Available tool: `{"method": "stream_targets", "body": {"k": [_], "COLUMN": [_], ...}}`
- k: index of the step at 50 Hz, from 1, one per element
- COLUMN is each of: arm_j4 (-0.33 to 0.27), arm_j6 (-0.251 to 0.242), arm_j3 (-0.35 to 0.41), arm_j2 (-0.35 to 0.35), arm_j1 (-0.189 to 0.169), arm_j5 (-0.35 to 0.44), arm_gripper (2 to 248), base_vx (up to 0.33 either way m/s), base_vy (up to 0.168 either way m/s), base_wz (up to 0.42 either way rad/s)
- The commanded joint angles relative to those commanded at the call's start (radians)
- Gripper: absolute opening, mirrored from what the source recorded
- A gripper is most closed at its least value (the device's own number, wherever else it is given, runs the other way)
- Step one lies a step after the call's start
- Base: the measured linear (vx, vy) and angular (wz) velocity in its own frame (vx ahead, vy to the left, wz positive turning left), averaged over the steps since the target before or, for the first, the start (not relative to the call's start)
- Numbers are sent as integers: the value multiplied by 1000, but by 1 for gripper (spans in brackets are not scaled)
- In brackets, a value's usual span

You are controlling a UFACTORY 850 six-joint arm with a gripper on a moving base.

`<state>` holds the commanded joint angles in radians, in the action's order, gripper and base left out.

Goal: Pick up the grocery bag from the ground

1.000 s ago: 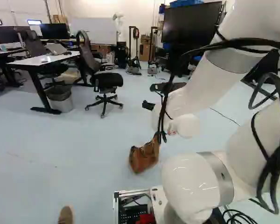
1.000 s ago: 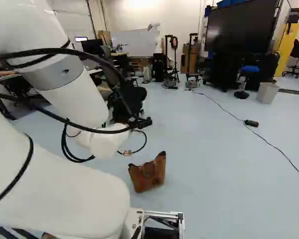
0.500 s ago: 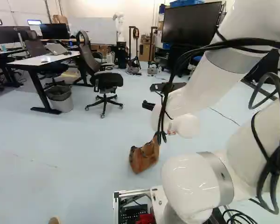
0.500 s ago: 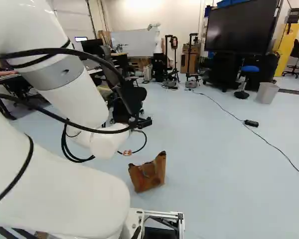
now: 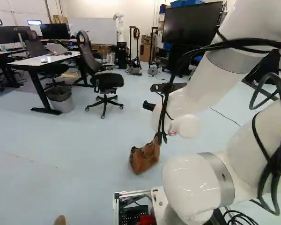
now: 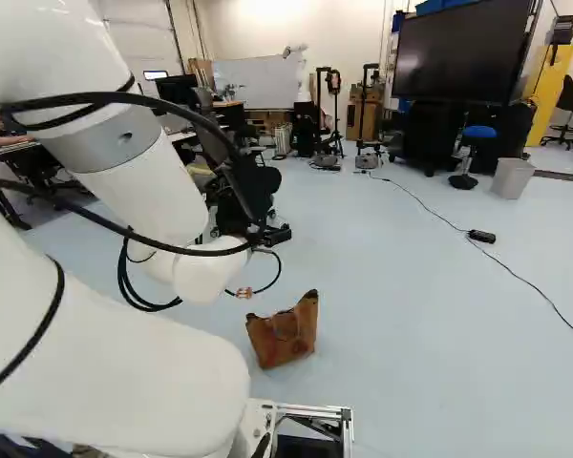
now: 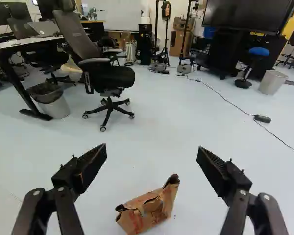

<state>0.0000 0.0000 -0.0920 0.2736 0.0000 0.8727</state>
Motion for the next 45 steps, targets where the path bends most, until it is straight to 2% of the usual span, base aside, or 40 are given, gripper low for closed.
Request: {"method": "stream_targets", "body": {"k": [17, 45], "arm_j4": [0, 0], "arm_j6": [0, 0], "arm_j3": [-40, -188], "arm_j2": [-47, -207], "arm_j1": [9, 53], "arm_j5": [0, -3], "arm_gripper": [247, 247], "base_vx": [0, 0], "base_vy": [0, 0], "base_wz": [0, 0]}}
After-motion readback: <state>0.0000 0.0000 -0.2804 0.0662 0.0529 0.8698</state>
